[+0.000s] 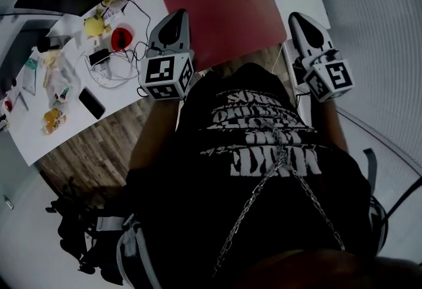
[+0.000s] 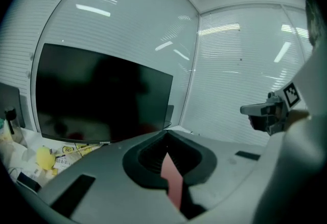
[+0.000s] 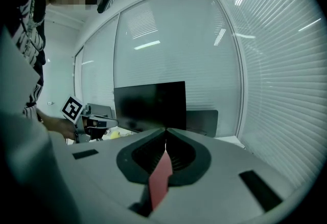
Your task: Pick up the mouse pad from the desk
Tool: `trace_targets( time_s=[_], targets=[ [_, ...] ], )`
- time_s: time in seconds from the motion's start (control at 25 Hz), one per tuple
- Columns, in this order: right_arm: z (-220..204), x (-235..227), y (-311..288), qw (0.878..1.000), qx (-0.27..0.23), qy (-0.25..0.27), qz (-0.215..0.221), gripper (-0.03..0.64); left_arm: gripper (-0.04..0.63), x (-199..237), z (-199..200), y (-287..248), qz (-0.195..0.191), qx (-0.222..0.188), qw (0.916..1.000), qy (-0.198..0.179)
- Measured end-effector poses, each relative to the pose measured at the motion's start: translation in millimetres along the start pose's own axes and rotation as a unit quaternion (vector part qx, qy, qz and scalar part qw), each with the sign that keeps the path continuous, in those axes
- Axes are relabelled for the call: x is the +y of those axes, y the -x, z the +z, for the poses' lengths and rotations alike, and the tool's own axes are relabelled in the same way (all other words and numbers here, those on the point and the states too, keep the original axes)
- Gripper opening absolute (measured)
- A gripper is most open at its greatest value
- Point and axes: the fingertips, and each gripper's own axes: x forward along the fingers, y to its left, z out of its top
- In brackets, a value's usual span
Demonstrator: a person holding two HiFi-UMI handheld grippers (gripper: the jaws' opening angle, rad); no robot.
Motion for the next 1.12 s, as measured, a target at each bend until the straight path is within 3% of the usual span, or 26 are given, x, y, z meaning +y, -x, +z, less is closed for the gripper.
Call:
trace_targets(
  time_s=[0.24,0.44,0.52,0.8,0.96,1.12],
  targets=[
    [-29.9,-29.8,-54.0,0.998,0.057,-0.019,0.031,0.002,0.009,40.7,-39.4,-26.3,0.048,0.047,0.9965,0.050],
    [-67.0,-60.5,-96.0,0.993,0.101,-0.021,0.059,0.003,0.053,62.3,-78.5,-47.1,0.093,0.089,0.9861,0.105],
    [-83.2,-72.7,-110.8,0.990,0.121,-0.030,0.071,0.013,0.091,70.1,-97.1,-54.6,0.117,0.110,0.9798,0.120],
    [-161.7,-116.3,-151.8,0.971,0.223,-0.030,0.079,0.189,0.170,98.1,-185.8,-74.9,0.189,0.202,0.9488,0.152],
    [-220.2,-140.5,-164.0,0.954,0.288,-0.041,0.069,0.241,0.217,106.3,-232.1,-87.1,0.207,0.253,0.9326,0.153],
    [-267.6,-166.8,-167.8,0.938,0.341,-0.045,0.049,0.250,0.255,104.0,-262.8,-101.2,0.201,0.299,0.9199,0.154]
  ],
)
